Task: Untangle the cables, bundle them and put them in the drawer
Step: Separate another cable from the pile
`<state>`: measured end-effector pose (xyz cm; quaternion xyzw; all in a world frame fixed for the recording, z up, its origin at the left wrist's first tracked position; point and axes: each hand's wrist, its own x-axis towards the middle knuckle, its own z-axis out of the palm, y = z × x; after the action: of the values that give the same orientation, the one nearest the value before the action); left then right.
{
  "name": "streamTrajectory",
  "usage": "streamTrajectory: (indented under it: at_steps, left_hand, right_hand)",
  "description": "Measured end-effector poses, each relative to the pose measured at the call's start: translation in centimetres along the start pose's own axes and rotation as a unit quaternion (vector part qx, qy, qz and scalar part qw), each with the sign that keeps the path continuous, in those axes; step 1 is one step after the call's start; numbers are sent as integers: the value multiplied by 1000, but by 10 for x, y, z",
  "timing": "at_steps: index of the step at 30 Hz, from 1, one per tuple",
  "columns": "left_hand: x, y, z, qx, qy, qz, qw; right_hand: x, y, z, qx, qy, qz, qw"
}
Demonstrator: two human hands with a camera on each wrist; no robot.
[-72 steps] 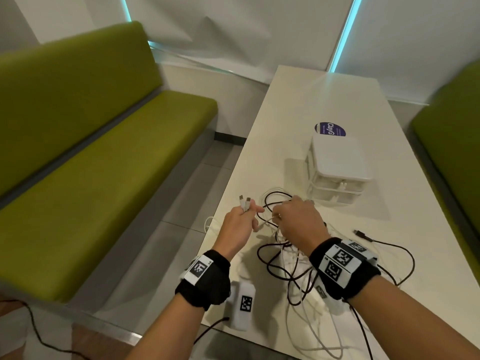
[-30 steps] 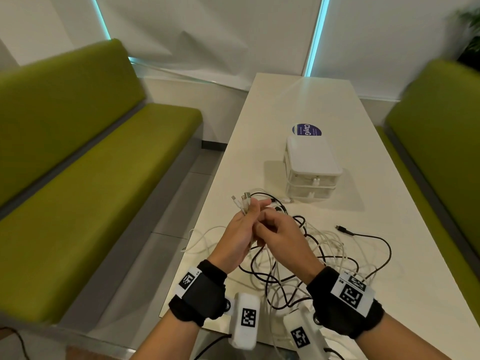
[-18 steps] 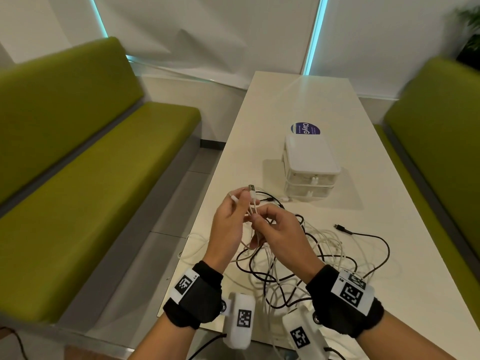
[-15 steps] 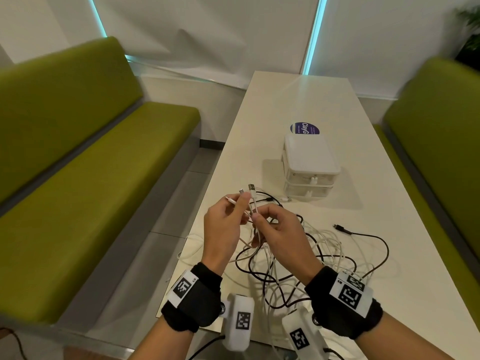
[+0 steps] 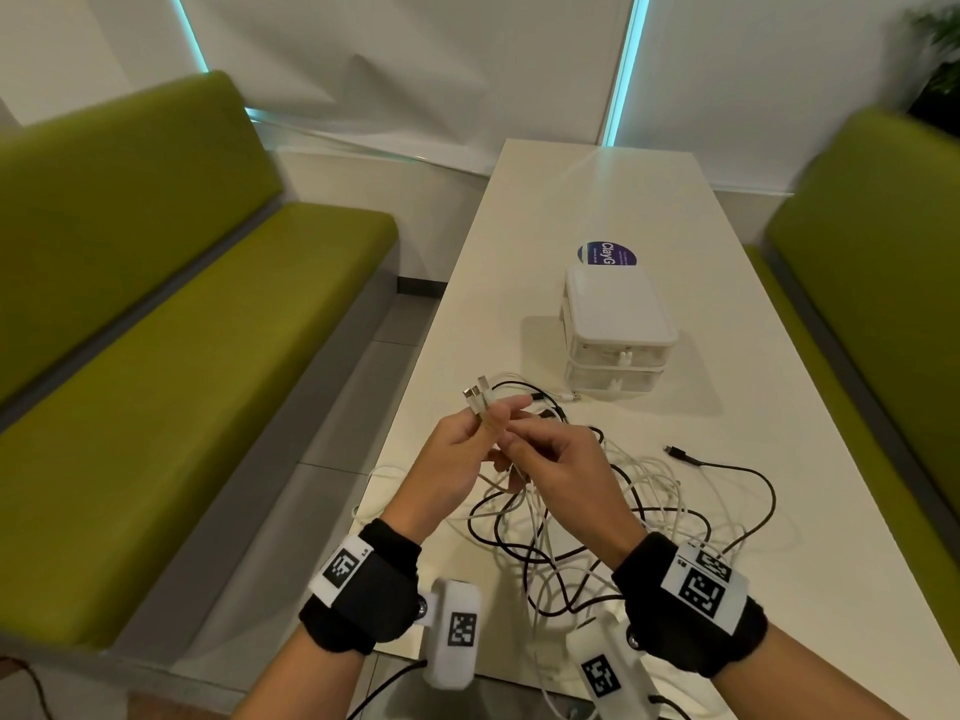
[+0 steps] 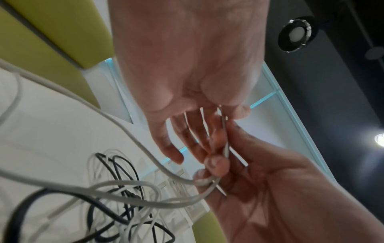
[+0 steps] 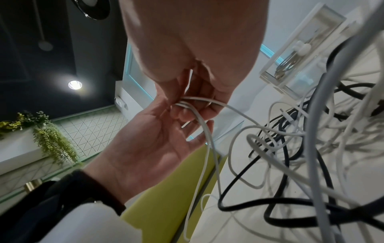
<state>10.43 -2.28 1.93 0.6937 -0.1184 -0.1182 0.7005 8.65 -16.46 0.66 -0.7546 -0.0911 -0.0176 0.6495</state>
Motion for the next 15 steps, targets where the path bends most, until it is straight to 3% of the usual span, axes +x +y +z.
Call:
streamTrajectory:
  at_steps: [15]
  left_hand:
    - [6,9,1,-60,-127,-89,986]
  right_hand:
    - [1,-1,-3,32,-101,-11,994]
